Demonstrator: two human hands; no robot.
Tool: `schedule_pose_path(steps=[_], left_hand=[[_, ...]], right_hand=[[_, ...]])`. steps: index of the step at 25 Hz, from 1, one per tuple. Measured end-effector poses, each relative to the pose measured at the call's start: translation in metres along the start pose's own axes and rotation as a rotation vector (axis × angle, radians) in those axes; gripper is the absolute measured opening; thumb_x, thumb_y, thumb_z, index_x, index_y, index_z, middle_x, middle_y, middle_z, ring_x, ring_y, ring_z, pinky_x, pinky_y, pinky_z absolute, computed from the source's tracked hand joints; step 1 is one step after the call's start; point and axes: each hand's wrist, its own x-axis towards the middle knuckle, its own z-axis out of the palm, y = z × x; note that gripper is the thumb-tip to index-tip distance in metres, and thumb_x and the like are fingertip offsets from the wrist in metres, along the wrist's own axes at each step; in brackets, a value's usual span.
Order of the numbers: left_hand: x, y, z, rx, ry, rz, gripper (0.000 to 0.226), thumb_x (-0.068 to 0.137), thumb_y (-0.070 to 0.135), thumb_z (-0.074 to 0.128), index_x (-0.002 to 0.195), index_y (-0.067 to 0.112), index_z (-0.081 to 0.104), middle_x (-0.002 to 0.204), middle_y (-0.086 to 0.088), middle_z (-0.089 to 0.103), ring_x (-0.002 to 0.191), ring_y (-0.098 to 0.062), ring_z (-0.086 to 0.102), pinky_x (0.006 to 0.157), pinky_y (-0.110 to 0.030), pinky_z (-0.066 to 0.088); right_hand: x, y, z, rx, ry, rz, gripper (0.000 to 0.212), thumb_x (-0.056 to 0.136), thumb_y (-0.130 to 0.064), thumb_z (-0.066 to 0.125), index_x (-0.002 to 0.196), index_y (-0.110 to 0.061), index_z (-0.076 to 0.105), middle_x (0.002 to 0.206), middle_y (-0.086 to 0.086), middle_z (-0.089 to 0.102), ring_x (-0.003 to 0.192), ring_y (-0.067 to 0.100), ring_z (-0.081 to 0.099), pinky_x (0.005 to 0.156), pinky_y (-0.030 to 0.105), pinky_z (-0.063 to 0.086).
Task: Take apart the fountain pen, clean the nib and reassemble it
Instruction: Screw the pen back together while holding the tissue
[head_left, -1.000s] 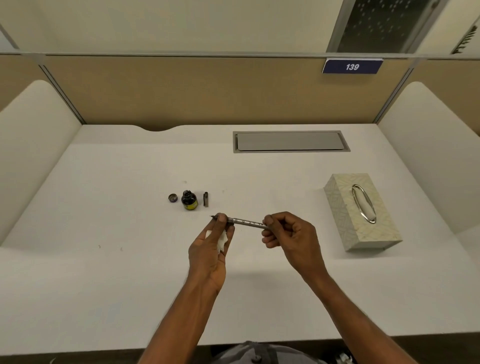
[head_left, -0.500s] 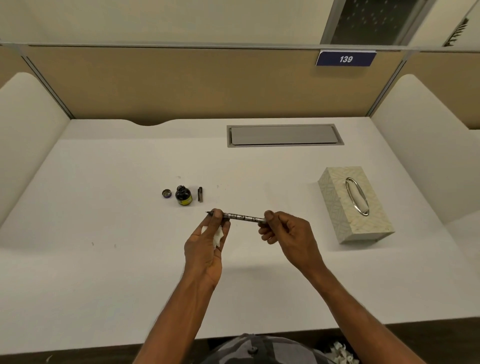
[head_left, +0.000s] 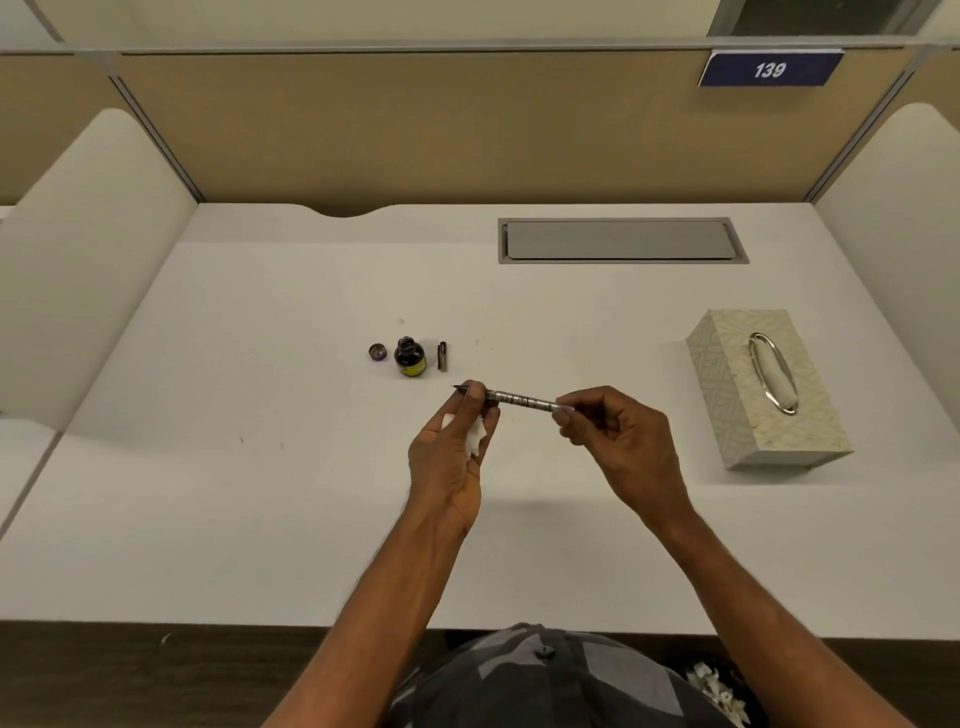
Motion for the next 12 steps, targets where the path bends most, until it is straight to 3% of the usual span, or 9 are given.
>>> schedule_pose_path(steps=[3, 6, 8, 9, 12], left_hand=[[0.0015, -0.0003, 0.0001, -0.001, -0.006, -0.006, 0.013, 0.089, 0.001, 0.069, 0.102, 0.001, 0.072, 0.085, -0.004, 0.077, 0.081, -0.012, 0.074, 0.084, -0.027, 0.062], [0.0044, -0.0003, -0.0014, 0.001, -0.006, -0.004, 0.015, 0.089, 0.002, 0.070, 0.104, 0.001, 0.072, 0.086, -0.004, 0.077, 0.082, -0.012, 0.074, 0.085, -0.028, 0.061], [0.0050, -0.0008, -0.0019, 0.004, -0.004, -0.007, 0.015, 0.089, 0.002, 0.070, 0.104, 0.001, 0.071, 0.085, -0.004, 0.076, 0.081, -0.012, 0.074, 0.085, -0.027, 0.061], [0.0050, -0.0012, -0.0020, 0.003, -0.003, -0.009, 0.014, 0.089, 0.002, 0.070, 0.104, 0.001, 0.071, 0.085, -0.004, 0.076, 0.080, -0.011, 0.074, 0.084, -0.027, 0.061], [0.0058, -0.0010, -0.0025, -0.003, -0.001, -0.003, 0.015, 0.090, 0.002, 0.070, 0.105, 0.000, 0.071, 0.084, -0.003, 0.076, 0.079, -0.011, 0.074, 0.085, -0.027, 0.061]], right_hand=[[0.0029, -0.0014, 0.0021, 0.010, 0.012, 0.026, 0.026, 0.098, -0.035, 0.065, 0.100, -0.012, 0.077, 0.085, 0.000, 0.079, 0.078, 0.017, 0.077, 0.071, 0.033, 0.063], [0.0018, -0.0024, 0.0020, -0.062, -0.007, -0.026, 0.019, 0.093, -0.024, 0.077, 0.110, -0.016, 0.074, 0.093, -0.005, 0.078, 0.086, 0.015, 0.076, 0.078, 0.028, 0.062], [0.0012, -0.0018, 0.0028, -0.054, 0.003, -0.034, 0.015, 0.096, -0.025, 0.072, 0.101, -0.011, 0.075, 0.086, -0.001, 0.078, 0.079, 0.018, 0.076, 0.076, 0.037, 0.063], [0.0010, -0.0023, 0.0036, -0.035, 0.007, -0.019, 0.023, 0.099, -0.031, 0.066, 0.101, -0.009, 0.075, 0.084, 0.000, 0.078, 0.077, 0.018, 0.077, 0.075, 0.041, 0.064], [0.0021, -0.0039, 0.0053, -0.046, -0.034, -0.016, 0.027, 0.101, -0.033, 0.062, 0.116, -0.013, 0.071, 0.096, -0.002, 0.078, 0.087, 0.017, 0.077, 0.077, 0.037, 0.064]])
